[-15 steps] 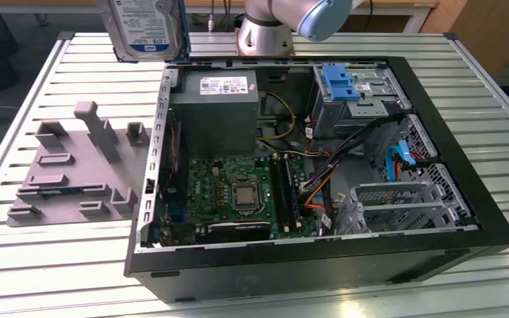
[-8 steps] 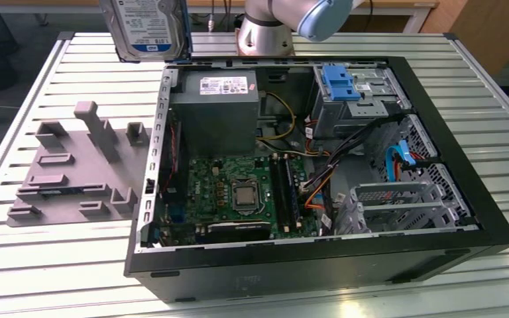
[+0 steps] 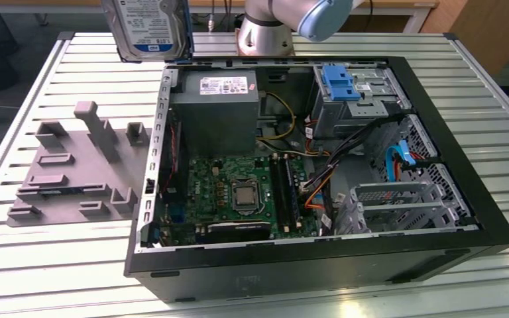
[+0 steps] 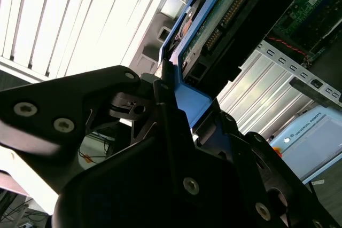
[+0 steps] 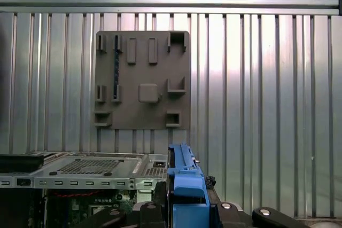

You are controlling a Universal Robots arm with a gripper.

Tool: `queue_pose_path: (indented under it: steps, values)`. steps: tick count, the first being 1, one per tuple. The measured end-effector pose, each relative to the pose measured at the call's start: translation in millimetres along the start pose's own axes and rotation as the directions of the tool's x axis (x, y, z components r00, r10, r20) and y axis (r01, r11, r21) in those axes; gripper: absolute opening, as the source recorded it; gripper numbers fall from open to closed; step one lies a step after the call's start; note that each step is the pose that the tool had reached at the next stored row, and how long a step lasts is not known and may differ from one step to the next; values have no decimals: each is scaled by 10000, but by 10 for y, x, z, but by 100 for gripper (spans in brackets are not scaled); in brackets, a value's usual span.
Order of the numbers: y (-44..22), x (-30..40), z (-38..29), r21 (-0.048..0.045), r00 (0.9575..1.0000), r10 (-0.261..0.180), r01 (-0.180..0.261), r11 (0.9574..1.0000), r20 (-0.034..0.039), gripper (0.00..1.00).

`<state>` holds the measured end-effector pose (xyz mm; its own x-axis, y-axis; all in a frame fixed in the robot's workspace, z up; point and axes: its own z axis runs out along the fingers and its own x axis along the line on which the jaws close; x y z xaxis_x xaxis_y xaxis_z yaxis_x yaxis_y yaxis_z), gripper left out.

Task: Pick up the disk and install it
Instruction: 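Pick up the disk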

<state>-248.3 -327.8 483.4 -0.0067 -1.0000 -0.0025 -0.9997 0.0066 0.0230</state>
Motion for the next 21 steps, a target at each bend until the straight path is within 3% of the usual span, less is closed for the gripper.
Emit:
queue_pose_path:
  steps: [15,21]
  values:
    - [-143,-1,-3,0,10000,0,0,10000,1,36]
    - [-147,7,-3,1,10000,-1,1,10000,0,36]
